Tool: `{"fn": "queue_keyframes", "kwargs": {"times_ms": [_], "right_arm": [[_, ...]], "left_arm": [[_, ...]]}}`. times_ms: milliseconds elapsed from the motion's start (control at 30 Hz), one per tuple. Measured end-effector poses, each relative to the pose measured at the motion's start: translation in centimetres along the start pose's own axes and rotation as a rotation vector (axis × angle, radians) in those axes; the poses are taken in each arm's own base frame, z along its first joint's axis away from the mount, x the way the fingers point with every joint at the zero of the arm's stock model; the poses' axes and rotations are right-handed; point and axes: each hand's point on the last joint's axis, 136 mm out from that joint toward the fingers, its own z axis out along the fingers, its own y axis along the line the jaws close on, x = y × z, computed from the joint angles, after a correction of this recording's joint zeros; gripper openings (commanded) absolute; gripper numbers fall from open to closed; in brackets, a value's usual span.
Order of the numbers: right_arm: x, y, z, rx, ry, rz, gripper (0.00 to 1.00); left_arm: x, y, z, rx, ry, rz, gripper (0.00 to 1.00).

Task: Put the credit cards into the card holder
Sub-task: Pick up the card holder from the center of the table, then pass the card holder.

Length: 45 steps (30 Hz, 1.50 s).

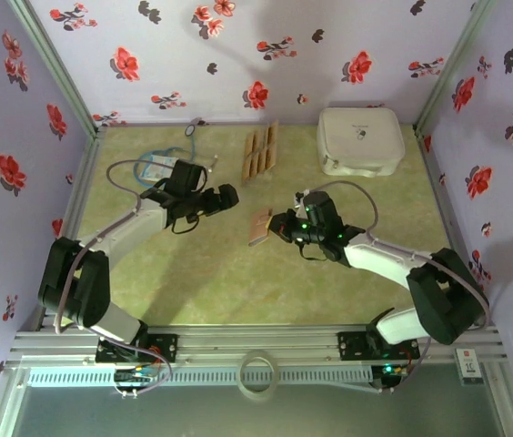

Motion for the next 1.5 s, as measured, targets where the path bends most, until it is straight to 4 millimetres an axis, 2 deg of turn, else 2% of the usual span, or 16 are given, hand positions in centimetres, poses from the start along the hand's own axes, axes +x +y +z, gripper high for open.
{"fn": "queue_keyframes", "kwargs": {"times_ms": [367, 533, 667, 933, 1067, 1333, 1500], "right_arm": [[-2.8, 7.6, -2.3, -0.146, -0.063, -0.070, 0.00], [-3.6, 9.8, -3.1, -0.191, -0.087, -0.091, 0.00], [-3.8, 10.2, -3.2, -0.202, -0.091, -0.085, 0.00], [-4.0, 10.7, -2.5, -0.236, -0.085, -0.059, 0.00], [-4.0, 10.5, -1.9, -0.239, -0.075, -0.047, 0.00], [-4.5, 10.8, -1.9, -0.257, -0.090, -0.055, 0.00], [-4.8, 10.3, -1.9, -0.252, -0.099, -0.051, 0.00]], "left_arm": [[-2.4, -4.1, 0.2, 0.201, -0.063, -0.165, 1.00], [-3.8, -6.4, -0.4, 0.325, -0.095, -0.247, 1.00], [-4.3, -7.6, -0.2, 0.412, -0.098, -0.313, 1.00], [-4.4, -8.7, 0.5, 0.532, -0.070, -0.420, 0.98], [-4.7, -9.5, 0.1, 0.589, -0.070, -0.442, 0.89], [-5.3, -10.5, -0.7, 0.653, -0.086, -0.443, 0.57], [-5.0, -10.3, -0.6, 0.658, -0.084, -0.441, 0.54]]}}
